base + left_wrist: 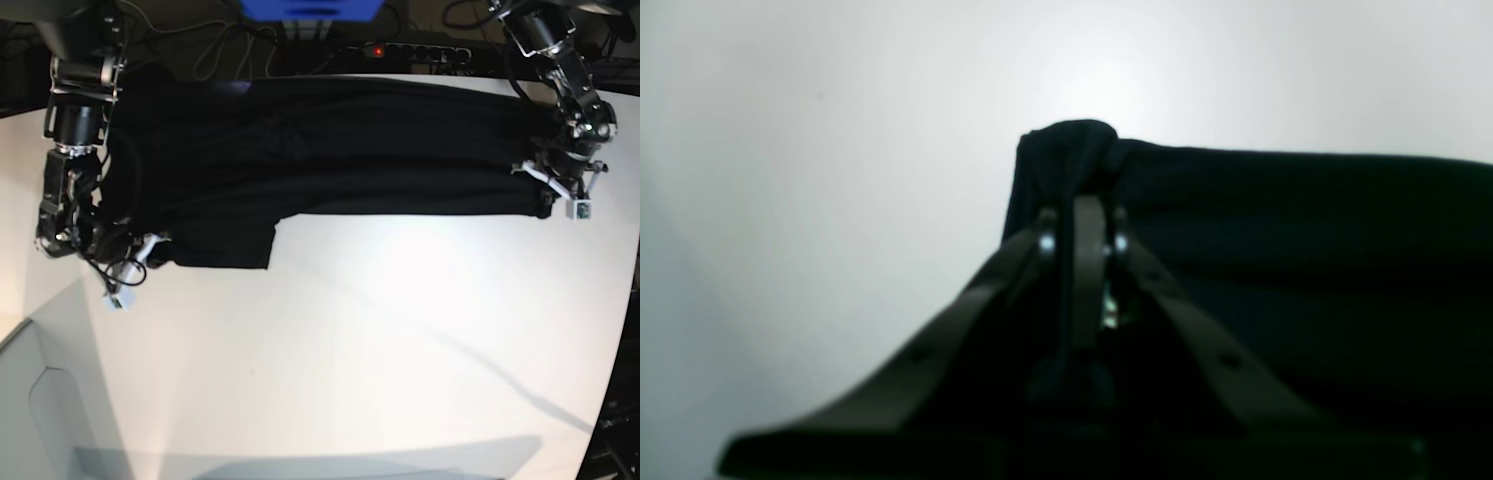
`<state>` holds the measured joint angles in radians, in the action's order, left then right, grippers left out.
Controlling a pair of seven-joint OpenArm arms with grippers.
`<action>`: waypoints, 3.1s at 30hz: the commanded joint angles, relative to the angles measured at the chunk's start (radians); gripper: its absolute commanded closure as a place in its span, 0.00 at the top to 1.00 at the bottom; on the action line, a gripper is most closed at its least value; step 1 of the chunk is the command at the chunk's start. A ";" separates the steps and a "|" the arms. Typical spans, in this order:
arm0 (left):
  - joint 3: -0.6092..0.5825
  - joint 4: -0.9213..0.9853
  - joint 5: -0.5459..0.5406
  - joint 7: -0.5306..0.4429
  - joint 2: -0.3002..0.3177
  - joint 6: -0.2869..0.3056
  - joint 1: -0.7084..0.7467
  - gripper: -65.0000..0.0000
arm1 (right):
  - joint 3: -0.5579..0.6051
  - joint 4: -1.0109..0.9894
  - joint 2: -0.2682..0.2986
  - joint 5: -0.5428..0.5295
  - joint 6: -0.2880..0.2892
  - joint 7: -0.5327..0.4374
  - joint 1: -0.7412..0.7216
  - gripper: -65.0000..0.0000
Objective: Fold the T-shirt properly
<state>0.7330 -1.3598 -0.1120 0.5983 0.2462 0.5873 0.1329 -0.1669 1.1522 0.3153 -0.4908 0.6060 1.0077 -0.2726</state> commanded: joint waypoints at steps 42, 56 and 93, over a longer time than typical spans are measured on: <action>0.003 -0.013 0.007 -0.004 -0.012 -0.005 -0.014 0.01 | -0.026 0.880 -0.160 -0.179 -0.005 0.256 0.596 0.00; 0.004 0.041 -0.001 -0.005 -0.006 -0.005 -0.014 0.01 | 0.046 0.882 -0.169 -0.271 -0.005 0.254 0.591 0.00; 0.001 0.084 0.004 -0.007 -0.006 -0.005 -0.049 0.01 | 0.209 0.888 -0.153 -0.421 -0.011 0.175 0.735 0.00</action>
<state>0.7349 -1.2762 -0.1314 0.5488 0.2321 0.5804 0.0853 0.0410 2.0254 0.1581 -0.8875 0.6056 1.2022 0.4637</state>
